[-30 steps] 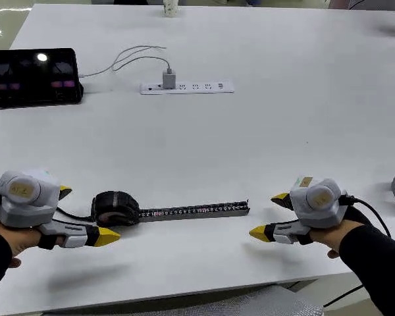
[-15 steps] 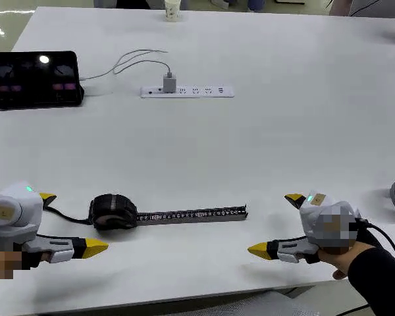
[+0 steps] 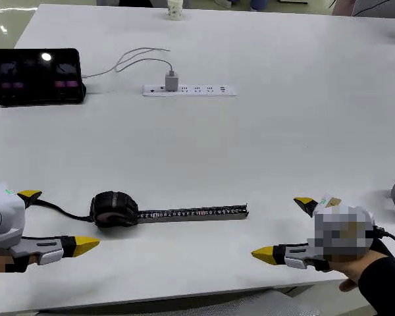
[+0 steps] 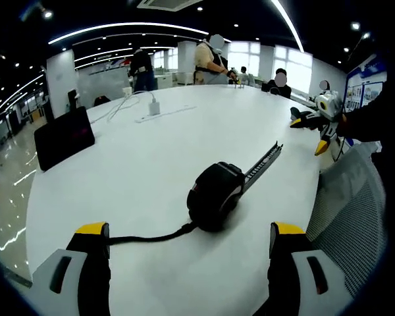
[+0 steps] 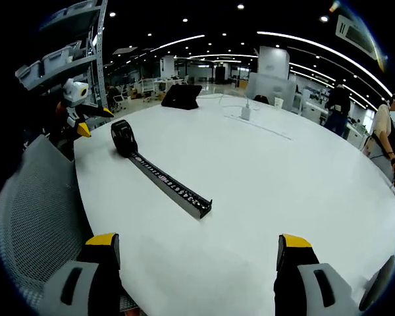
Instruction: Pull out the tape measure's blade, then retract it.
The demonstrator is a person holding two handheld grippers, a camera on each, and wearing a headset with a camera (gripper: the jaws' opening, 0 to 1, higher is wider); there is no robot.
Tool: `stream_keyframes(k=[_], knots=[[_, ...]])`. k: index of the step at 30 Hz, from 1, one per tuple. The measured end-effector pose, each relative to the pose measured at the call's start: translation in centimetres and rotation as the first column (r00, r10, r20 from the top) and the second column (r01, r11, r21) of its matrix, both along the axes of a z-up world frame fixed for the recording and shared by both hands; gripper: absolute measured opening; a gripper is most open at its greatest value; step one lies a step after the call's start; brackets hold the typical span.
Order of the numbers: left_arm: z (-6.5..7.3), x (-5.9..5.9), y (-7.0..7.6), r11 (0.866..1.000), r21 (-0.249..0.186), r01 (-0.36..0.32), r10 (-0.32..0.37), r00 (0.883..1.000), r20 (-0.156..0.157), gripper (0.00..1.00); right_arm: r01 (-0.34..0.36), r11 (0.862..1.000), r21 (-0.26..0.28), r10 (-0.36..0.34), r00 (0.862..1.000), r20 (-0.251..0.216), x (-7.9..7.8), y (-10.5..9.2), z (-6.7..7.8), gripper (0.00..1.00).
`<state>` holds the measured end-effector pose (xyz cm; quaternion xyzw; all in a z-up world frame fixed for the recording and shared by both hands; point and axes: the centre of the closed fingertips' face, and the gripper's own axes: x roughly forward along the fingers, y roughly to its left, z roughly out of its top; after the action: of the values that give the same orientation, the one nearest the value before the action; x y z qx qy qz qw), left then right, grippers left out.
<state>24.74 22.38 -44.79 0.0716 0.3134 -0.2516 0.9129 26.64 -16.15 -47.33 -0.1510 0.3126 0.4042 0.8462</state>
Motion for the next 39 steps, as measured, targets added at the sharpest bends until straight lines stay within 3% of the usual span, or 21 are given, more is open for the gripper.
stream_keyframes(k=[2, 15, 18, 22, 28, 31, 39], knots=[[0.1, -0.3, 0.3, 1.0, -0.022, -0.014, 0.014, 1.0, 0.003, 0.99, -0.003, 1.0, -0.013, 0.003, 1.0, 0.003, -0.3, -0.3, 0.0, 0.99], [-0.4, -1.9, 0.7, 0.999, -0.021, -0.024, 0.024, 1.0, -0.006, 0.99, 0.051, 0.999, 0.012, -0.05, 0.999, -0.021, -1.4, -2.1, -0.2, 0.99], [-0.4, -2.0, 0.9, 0.999, -0.015, -0.029, 0.029, 1.0, -0.009, 0.99, 0.052, 0.999, 0.008, -0.052, 0.998, -0.021, -1.6, -2.2, -0.3, 0.99], [-0.1, -1.8, 0.8, 0.999, -0.023, -0.028, 0.029, 1.0, 0.013, 0.99, 0.035, 0.999, -0.007, -0.035, 0.999, -0.019, -2.1, -2.1, -0.4, 0.99], [-0.1, -1.8, 0.8, 0.999, -0.024, -0.038, 0.038, 0.999, 0.005, 0.99, 0.039, 0.999, -0.009, -0.039, 0.998, -0.043, -2.7, -2.1, -0.8, 0.99], [0.0, -1.6, 0.6, 0.999, -0.017, -0.03, 0.03, 0.999, 0.023, 0.99, 0.037, 0.999, -0.007, -0.037, 0.998, -0.041, -2.9, -2.2, -0.6, 0.99], [-0.4, -1.8, 0.0, 1.0, -0.006, -0.019, 0.019, 1.0, 0.01, 0.99, 0.059, 0.998, -0.003, -0.059, 0.998, -0.038, -2.5, -2.8, -0.7, 0.99]])
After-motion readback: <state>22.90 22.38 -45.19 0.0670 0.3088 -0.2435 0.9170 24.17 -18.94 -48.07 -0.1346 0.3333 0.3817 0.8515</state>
